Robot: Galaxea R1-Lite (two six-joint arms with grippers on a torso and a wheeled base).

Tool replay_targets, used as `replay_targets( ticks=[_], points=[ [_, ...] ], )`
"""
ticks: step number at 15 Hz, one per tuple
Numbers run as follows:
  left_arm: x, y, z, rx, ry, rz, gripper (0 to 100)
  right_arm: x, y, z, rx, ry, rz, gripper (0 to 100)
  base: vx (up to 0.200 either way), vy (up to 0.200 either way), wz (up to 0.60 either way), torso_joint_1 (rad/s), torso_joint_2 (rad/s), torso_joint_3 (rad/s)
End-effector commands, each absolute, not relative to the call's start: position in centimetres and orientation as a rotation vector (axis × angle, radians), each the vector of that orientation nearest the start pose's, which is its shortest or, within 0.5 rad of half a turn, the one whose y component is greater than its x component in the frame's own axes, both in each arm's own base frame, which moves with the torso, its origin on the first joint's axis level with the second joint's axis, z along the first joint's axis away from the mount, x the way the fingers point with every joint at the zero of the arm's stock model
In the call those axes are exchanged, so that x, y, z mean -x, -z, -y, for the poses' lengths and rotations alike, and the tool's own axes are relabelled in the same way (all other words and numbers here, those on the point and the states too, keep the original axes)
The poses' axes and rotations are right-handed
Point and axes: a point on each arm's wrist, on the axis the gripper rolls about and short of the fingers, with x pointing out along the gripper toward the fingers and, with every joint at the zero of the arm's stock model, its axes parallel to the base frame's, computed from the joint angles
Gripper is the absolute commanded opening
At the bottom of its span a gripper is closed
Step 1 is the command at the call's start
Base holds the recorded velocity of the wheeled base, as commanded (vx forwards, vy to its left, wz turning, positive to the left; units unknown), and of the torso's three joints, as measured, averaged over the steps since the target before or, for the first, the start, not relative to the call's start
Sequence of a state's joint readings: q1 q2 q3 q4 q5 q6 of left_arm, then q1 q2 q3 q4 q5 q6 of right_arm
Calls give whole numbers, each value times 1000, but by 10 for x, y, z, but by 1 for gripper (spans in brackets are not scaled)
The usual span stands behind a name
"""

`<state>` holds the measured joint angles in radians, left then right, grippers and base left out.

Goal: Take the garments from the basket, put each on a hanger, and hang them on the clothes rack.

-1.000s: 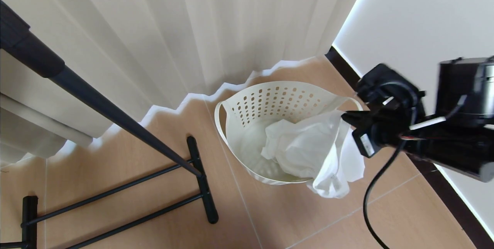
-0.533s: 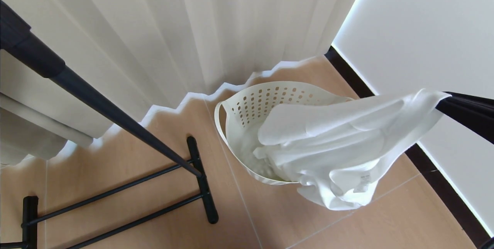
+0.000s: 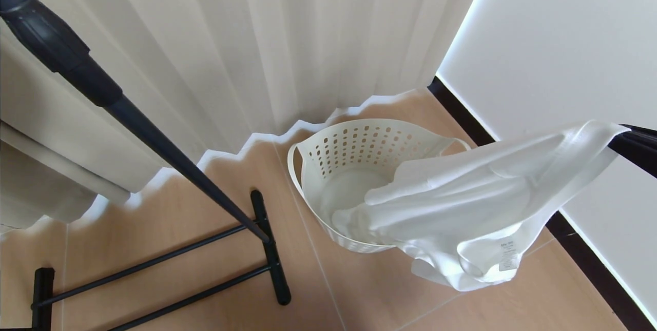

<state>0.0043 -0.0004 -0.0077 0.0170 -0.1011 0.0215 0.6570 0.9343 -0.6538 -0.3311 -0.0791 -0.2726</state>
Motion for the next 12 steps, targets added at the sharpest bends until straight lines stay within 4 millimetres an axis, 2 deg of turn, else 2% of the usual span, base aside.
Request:
replay_targets(
  ticks=[1,9,12],
  points=[
    [23,-76,2,-21,97,-8,100,-93,-269,-69,251,-566,116,0,0,0,0,2,2,198],
    [23,-76,2,-21,97,-8,100,-98,-266,-68,259,-532,92,0,0,0,0,1,3,198],
    [23,-76,2,-21,97,-8,100,-98,-266,-68,260,-533,91,0,0,0,0,-1,-193,1]
  ],
)
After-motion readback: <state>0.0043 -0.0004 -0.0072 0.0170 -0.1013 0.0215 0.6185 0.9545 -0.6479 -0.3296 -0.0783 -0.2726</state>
